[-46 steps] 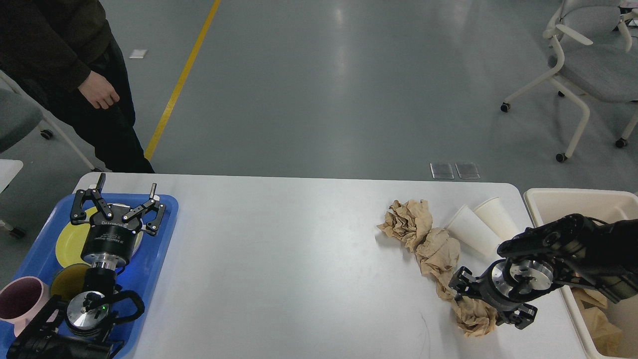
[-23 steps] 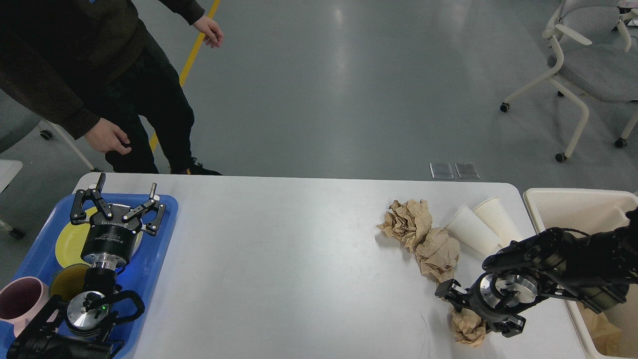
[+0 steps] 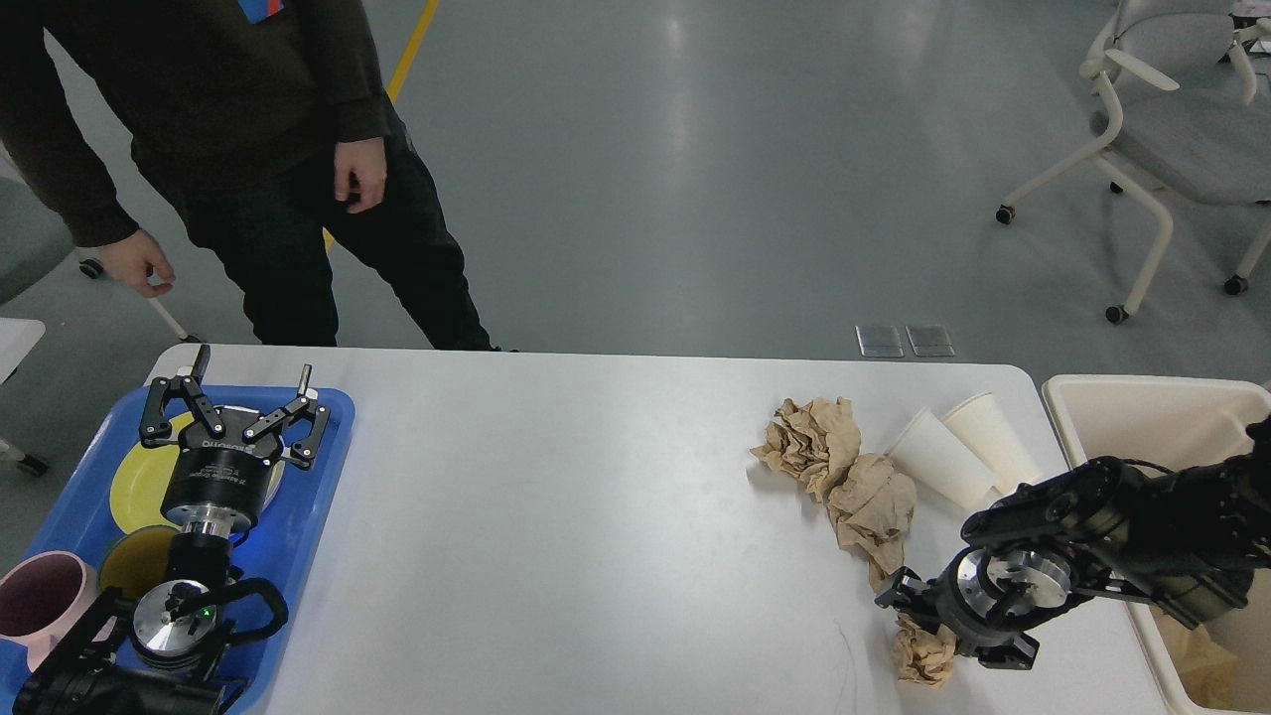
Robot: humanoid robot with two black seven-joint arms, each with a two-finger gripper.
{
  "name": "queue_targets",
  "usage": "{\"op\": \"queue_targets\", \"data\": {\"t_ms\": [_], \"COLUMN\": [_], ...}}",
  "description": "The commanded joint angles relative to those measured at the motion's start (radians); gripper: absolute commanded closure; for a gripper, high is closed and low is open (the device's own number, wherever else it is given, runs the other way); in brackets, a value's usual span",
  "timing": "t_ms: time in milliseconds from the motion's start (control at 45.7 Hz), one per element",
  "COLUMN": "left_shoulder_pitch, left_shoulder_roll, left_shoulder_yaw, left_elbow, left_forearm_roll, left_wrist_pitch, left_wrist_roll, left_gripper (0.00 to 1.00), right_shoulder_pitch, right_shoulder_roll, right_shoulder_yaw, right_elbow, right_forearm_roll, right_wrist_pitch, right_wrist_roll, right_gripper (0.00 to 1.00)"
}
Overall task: Tidy desktop
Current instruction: 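Lower the right gripper onto the crumpled brown paper nearest the robot, then carry the brown paper with the right gripper and drop it in the bin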
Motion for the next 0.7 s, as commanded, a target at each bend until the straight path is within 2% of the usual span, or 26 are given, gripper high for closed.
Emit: {"op": "queue_targets", "data": {"t_ms": [0, 109, 394, 525, 678], "left_shoulder_pitch": [0.0, 0.0, 0.0, 0.0, 0.0], "left_shoulder_roll": [0.0, 0.0, 0.0, 0.0, 0.0], "left_shoulder_yaw": [0.0, 0.0, 0.0, 0.0, 0.0], "left_elbow": [0.0, 0.0, 0.0, 0.0, 0.0], "left_forearm_roll": [0.0, 0.0, 0.0, 0.0, 0.0], "left_wrist_pitch": [0.0, 0.0, 0.0, 0.0, 0.001], "left_wrist_roll": [0.0, 0.0, 0.002, 0.001, 0.0], "left_gripper": [0.04, 0.04, 0.04, 0.04, 0.04], "right_shoulder_pitch": [0.017, 0.065, 0.212, 0.36, 0.633], "right_shoulder_roll": [-0.029, -0.075, -0.163, -0.21, -0.235], "right_shoulder_yaw": [-0.002, -0.005, -0.058, -0.138, -0.302], "right_elbow": [0.03, 0.071, 0.133, 0.197, 0.315], "right_forearm_roll": [0.0, 0.002, 0.002, 0.003, 0.005], "right_wrist_pitch": [0.003, 0.024, 0.205, 0.302, 0.393], "right_wrist_roll": [-0.001, -0.001, -0.001, -0.001, 0.001], "right_gripper": [1.0, 1.0, 1.0, 1.0, 1.0]}}
